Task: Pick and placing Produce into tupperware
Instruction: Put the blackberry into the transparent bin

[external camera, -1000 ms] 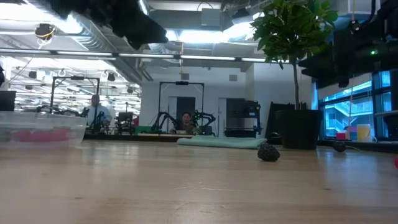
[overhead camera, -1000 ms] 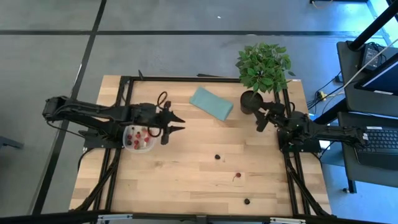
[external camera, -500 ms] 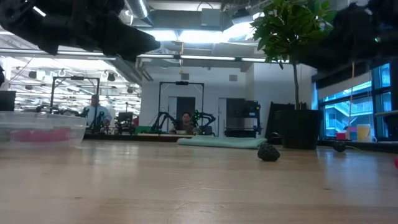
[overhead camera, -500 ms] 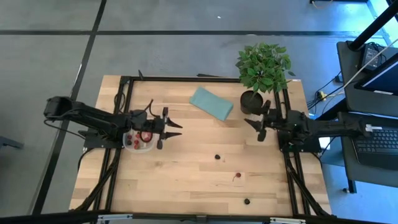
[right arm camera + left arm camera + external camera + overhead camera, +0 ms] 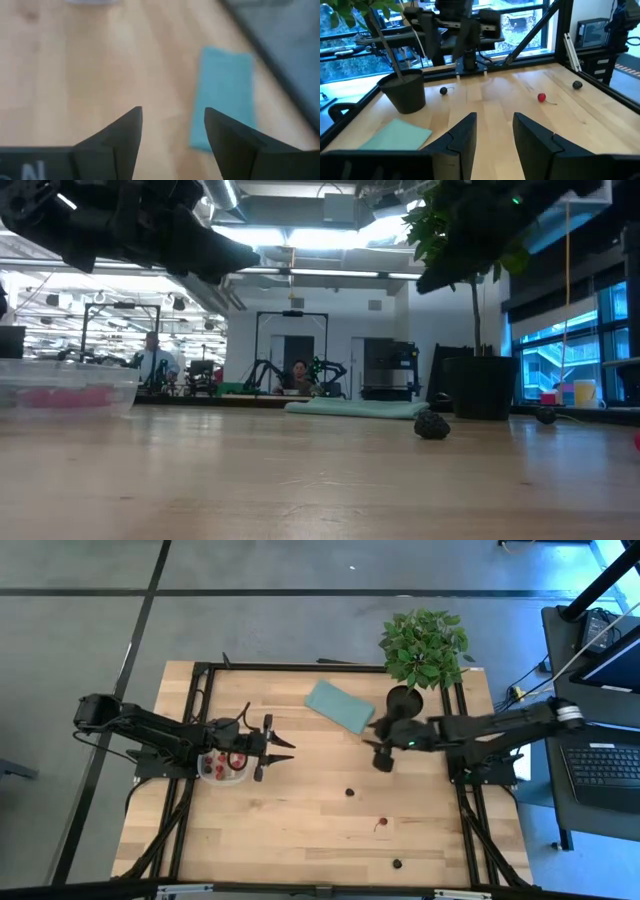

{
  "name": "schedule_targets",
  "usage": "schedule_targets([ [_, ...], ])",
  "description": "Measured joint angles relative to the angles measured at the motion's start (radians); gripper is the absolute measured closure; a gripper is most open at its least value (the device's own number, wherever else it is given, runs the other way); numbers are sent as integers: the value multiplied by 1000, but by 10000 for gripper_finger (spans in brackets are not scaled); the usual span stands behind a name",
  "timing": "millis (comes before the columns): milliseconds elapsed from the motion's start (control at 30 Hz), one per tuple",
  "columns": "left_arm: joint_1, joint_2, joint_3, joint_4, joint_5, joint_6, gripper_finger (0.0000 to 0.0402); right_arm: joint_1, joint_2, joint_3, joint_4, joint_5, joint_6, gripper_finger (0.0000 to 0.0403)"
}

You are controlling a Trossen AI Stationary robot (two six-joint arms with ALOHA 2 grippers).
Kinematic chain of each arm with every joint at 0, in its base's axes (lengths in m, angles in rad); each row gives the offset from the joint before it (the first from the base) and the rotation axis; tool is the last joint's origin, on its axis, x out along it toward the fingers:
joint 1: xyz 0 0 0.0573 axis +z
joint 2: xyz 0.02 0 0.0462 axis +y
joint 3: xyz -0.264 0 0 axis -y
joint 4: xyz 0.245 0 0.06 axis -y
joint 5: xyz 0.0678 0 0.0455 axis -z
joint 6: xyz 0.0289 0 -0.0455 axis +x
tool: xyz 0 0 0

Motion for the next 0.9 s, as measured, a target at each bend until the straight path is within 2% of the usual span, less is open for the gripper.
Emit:
schedule_targets([
  [200,0,0,0,-44,-3,10,281,79,201,140,-126,-115,217,186],
  [433,0,0,0,-74,-8,12,281,191,346,159,-126,-136,400,186],
  [700,0,0,0,-91,-9,62,281,291,485,160,-41,-138,474,186],
  [900,0,-1,0,-102,-18,64,281,298,550,160,49,-136,482,186],
])
